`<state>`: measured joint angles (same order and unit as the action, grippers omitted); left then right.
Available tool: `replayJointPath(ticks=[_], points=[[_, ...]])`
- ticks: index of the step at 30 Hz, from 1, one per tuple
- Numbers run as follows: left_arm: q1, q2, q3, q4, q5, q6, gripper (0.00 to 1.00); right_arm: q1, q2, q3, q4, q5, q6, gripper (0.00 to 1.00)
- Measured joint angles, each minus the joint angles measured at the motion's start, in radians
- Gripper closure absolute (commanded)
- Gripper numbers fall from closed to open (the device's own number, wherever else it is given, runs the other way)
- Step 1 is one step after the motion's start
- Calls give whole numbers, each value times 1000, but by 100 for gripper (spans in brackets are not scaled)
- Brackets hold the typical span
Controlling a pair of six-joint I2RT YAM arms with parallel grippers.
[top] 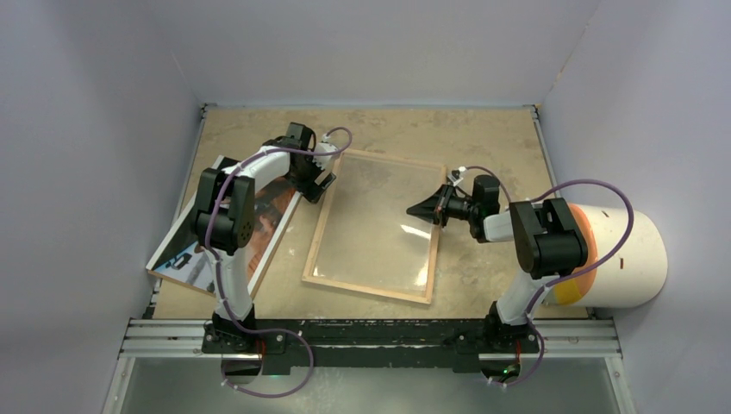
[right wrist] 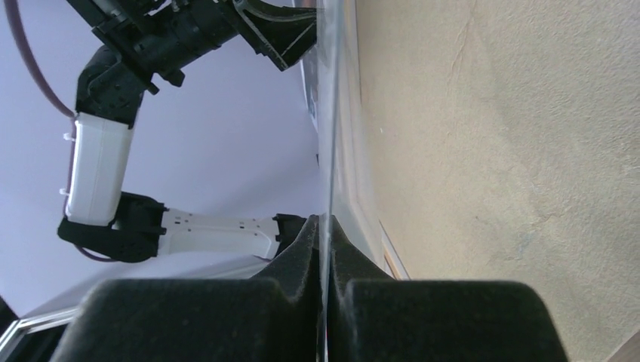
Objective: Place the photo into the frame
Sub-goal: Place the photo frame item in the photo frame.
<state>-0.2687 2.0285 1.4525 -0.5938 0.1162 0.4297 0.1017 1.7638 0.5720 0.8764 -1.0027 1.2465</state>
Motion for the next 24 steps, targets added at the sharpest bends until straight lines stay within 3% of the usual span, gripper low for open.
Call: replayJointPath(ticks=[11, 24], points=[[0, -2, -3, 2, 0, 0, 12, 1, 4, 24, -98, -3, -57, 100], [0, -5, -9, 9, 2, 0, 12, 3, 78, 8, 30, -18, 34, 100]])
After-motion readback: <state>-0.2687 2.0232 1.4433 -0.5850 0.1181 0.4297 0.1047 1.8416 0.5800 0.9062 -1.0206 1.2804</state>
